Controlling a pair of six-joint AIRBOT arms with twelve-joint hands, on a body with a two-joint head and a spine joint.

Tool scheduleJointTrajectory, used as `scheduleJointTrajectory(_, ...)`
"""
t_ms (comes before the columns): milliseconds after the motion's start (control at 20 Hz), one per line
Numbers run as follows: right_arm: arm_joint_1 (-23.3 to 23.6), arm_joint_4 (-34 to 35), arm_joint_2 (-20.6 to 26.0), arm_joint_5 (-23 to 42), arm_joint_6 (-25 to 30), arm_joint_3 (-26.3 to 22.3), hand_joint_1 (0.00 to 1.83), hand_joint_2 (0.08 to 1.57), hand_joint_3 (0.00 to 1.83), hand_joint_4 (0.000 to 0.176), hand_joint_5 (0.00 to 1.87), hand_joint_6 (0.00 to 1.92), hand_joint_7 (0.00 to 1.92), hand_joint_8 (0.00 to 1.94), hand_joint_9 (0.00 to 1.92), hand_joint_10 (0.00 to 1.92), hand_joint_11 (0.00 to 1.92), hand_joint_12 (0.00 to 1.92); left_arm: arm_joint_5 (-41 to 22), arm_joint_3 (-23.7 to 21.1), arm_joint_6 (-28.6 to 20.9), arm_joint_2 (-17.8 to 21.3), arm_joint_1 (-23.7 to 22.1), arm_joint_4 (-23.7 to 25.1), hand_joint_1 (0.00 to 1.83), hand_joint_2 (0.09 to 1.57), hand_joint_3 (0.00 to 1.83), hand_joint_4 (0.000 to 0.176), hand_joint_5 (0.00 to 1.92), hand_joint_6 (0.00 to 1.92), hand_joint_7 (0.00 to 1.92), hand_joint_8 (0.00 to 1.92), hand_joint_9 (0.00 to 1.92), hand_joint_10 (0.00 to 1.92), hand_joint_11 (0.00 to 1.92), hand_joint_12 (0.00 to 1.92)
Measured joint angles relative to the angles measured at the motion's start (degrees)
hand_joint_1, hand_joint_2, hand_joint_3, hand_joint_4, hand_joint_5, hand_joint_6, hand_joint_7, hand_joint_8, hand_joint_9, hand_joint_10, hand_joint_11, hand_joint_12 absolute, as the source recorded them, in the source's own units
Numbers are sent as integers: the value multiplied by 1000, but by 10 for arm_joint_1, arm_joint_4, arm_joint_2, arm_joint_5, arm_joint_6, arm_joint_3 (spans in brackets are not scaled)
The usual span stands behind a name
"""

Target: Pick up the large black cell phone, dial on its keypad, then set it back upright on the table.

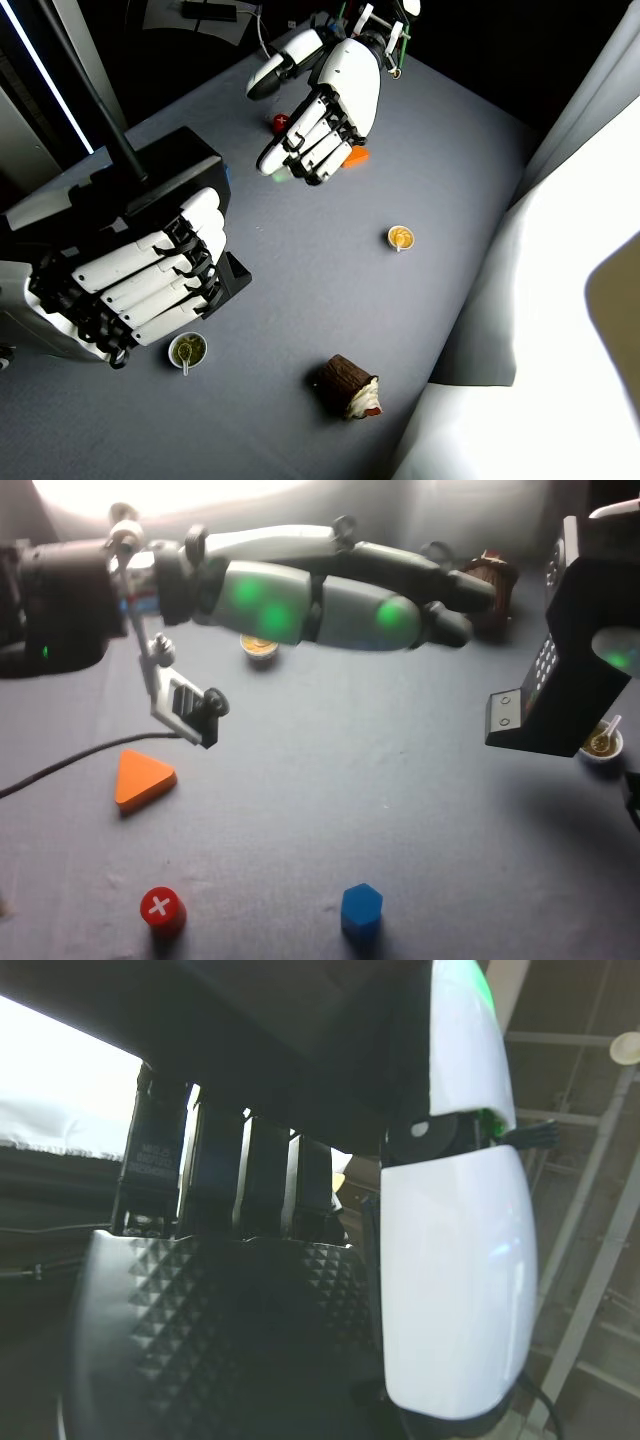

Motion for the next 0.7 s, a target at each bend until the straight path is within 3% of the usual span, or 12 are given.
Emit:
scheduleJointTrajectory(100,0,3,-3,-5,6,7,1486,1122,1,0,903,913,816,1154,929,1096,875,1535,24,-7,-50,5,-16,66,0,1159,0,0,186,3,144,3,75,4,0,159)
scheduleJointTrajectory(150,0,3,-4,-6,10,9,1486,1124,1,0,898,898,812,1168,919,1119,879,1543,34,-9,-74,12,-22,101,0,1141,0,0,204,2,174,2,96,3,0,195)
scheduleJointTrajectory(200,0,2,-4,-6,15,11,1394,1134,1,0,899,969,840,1172,942,1200,878,1289,40,-8,-83,17,-23,116,0,1135,0,1,200,2,178,0,98,1,0,229)
scheduleJointTrajectory(350,7,-4,-11,-14,24,28,1375,1126,0,0,883,996,908,1071,968,1201,896,1151,50,-11,-120,23,-14,96,0,1149,4,4,192,1,184,2,96,0,0,255)
scheduleJointTrajectory(400,9,-3,-14,-18,25,35,1466,1110,0,0,898,902,907,1021,982,1070,877,1470,49,-17,-156,25,-7,104,0,1150,3,0,205,4,197,4,110,4,0,298)
scheduleJointTrajectory(450,10,-5,-15,-21,26,39,1485,1107,0,0,899,885,914,999,983,1050,869,1538,50,-21,-173,25,-2,102,0,1154,2,0,207,3,194,2,113,3,0,328)
scheduleJointTrajectory(700,10,-5,-24,-25,34,71,1491,1099,1,0,925,889,910,993,1015,986,855,1541,49,-20,-184,26,-4,151,0,1163,2,0,177,0,135,0,108,5,0,324)
